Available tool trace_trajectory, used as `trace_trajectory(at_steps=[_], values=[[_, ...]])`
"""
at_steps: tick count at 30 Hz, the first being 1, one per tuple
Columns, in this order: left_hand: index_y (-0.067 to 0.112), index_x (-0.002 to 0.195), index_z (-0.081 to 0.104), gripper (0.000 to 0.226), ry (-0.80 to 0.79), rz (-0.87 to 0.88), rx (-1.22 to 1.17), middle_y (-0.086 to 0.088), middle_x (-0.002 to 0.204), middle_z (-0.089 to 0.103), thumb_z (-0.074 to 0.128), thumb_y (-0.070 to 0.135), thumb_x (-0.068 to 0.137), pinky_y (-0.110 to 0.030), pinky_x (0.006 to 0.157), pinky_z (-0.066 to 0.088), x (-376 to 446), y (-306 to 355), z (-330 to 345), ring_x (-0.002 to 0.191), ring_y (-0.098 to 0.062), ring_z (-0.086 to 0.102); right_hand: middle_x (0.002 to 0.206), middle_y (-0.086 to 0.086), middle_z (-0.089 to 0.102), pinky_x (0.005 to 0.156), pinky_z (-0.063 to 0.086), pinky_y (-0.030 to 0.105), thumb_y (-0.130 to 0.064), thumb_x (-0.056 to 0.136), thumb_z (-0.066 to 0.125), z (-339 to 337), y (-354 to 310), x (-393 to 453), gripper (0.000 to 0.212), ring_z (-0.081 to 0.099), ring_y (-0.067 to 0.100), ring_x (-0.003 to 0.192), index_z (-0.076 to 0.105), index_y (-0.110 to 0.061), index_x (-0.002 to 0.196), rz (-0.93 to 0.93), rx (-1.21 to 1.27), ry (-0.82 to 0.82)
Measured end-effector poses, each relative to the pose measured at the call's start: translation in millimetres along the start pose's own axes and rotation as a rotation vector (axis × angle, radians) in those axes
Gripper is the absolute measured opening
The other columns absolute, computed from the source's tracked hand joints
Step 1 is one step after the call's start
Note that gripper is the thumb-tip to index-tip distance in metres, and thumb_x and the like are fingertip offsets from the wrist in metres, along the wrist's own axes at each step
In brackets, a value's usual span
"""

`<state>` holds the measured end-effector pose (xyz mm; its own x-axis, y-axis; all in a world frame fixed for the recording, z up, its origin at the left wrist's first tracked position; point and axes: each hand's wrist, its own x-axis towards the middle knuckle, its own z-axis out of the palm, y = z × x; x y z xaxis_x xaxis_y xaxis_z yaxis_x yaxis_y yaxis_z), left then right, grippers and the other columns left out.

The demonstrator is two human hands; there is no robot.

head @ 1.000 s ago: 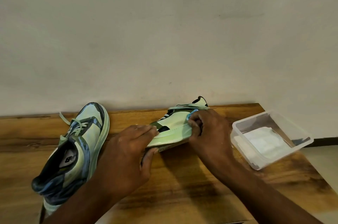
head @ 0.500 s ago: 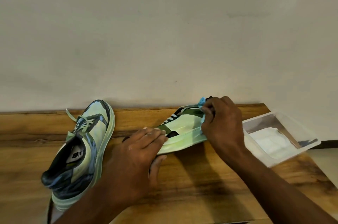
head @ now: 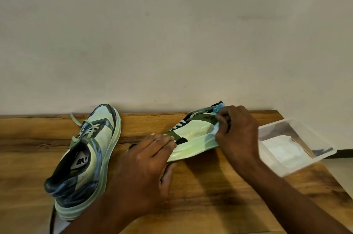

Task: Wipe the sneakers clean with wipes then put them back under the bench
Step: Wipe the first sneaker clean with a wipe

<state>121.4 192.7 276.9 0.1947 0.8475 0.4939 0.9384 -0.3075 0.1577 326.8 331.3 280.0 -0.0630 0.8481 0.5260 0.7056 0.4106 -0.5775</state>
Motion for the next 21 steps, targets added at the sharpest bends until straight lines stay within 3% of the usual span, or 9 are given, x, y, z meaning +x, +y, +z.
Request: trace_trajectory(at_steps=[3, 8, 12, 16, 21], values=[[0.011, 0.124, 0.074, 0.045, 0.003, 0.008, 0.059, -0.004, 0.125, 0.073, 0.067, 0.032, 0.085, -0.044, 0.086, 0.063, 1.6, 0.5, -0.8, 0.115, -0.023, 0.069, 0.105, 0.001, 0.065, 0.073, 0.054, 0.023, -0.005, 0.085, 0.079, 3.7, -21.5, -22.1, 0.021, 0.061, 0.013, 0.088, 0.071, -0.016, 0.101, -0.164, 0.017, -0.082], [0.008, 0.119, 0.076, 0.043, -0.008, 0.054, 0.129, -0.006, 0.119, 0.073, 0.072, 0.027, 0.080, -0.047, 0.086, 0.061, 6.4, -6.1, -1.2, 0.113, -0.026, 0.067, 0.111, -0.002, 0.062, 0.062, 0.054, 0.022, -0.017, 0.080, 0.086, -0.6, -29.9, -46.9, 0.038, 0.064, 0.014, 0.082, 0.069, -0.021, 0.113, -0.282, -0.062, -0.279], [0.006, 0.119, 0.074, 0.044, -0.013, 0.088, 0.196, -0.009, 0.120, 0.072, 0.069, 0.023, 0.080, -0.048, 0.088, 0.058, 9.6, -15.9, 1.9, 0.112, -0.029, 0.067, 0.114, -0.001, 0.065, 0.079, 0.059, 0.031, -0.014, 0.082, 0.084, -26.3, -13.3, -36.1, 0.032, 0.062, 0.014, 0.095, 0.073, -0.020, 0.112, -0.154, -0.027, -0.262], [0.002, 0.121, 0.073, 0.040, 0.023, 0.075, 0.210, -0.012, 0.123, 0.071, 0.068, 0.013, 0.083, -0.050, 0.089, 0.057, 13.7, -31.1, 11.9, 0.112, -0.032, 0.066, 0.100, 0.000, 0.069, 0.069, 0.049, 0.021, -0.007, 0.081, 0.083, -51.3, -1.4, -22.6, 0.022, 0.062, 0.013, 0.084, 0.076, -0.017, 0.099, 0.029, -0.071, -0.180], [0.003, 0.114, 0.072, 0.047, -0.016, -0.009, 0.237, -0.015, 0.121, 0.066, 0.088, 0.001, 0.071, -0.047, 0.072, 0.058, 15.8, -40.9, 34.4, 0.107, -0.036, 0.064, 0.079, -0.010, 0.067, 0.058, 0.047, 0.023, -0.019, 0.080, 0.079, -76.9, 4.1, -19.5, 0.013, 0.060, 0.006, 0.071, 0.070, -0.028, 0.084, 0.209, -0.181, -0.355]])
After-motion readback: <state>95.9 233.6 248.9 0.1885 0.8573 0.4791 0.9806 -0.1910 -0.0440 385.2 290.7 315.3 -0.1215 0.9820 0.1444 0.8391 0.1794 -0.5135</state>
